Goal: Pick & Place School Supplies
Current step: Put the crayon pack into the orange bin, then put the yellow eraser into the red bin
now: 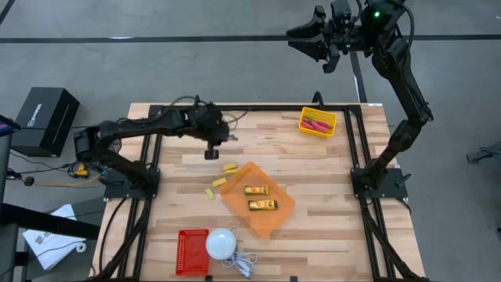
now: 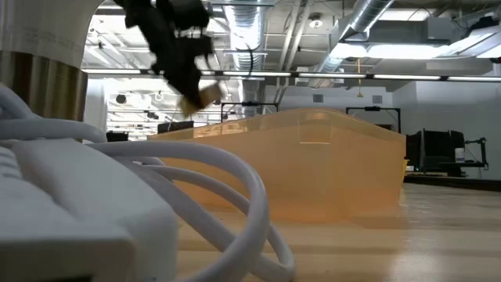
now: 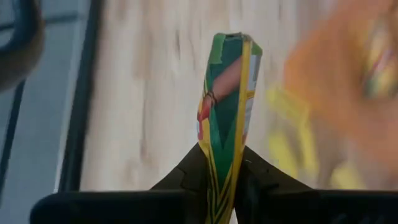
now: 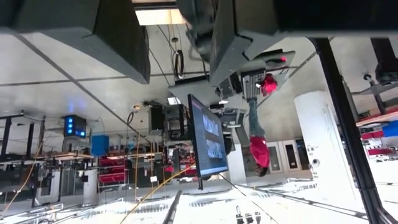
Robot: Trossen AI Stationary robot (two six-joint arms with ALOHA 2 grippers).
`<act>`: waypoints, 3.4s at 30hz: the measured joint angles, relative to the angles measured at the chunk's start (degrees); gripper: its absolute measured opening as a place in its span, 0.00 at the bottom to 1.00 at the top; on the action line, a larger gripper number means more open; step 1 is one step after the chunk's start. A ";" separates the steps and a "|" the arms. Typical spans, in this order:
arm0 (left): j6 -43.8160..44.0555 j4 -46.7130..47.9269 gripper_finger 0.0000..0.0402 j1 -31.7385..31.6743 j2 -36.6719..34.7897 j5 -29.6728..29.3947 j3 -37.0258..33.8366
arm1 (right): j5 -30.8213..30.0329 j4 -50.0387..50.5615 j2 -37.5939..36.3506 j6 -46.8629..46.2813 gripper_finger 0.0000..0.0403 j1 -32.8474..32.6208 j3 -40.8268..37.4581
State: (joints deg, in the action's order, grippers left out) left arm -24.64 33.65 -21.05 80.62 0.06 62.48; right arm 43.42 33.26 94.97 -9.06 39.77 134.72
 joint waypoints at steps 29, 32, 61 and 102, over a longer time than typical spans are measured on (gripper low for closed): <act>11.13 -9.06 0.34 23.63 19.36 13.78 7.30 | -0.04 2.98 0.01 -0.62 0.39 0.00 -0.02; 12.20 -9.09 0.41 22.70 17.69 13.78 7.30 | 0.00 2.95 0.01 -0.60 0.39 0.00 -0.02; 37.30 -9.49 0.29 9.66 -11.25 5.48 7.15 | -0.47 17.91 0.19 8.23 0.39 -6.30 -0.02; 23.48 5.23 0.29 -1.60 -12.57 9.37 -1.02 | -21.68 50.02 1.93 1.53 0.01 -26.90 -0.02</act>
State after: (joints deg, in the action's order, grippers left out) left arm -1.16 38.88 -22.65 68.05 9.43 61.46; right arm 21.74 83.28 96.90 -7.53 12.87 134.69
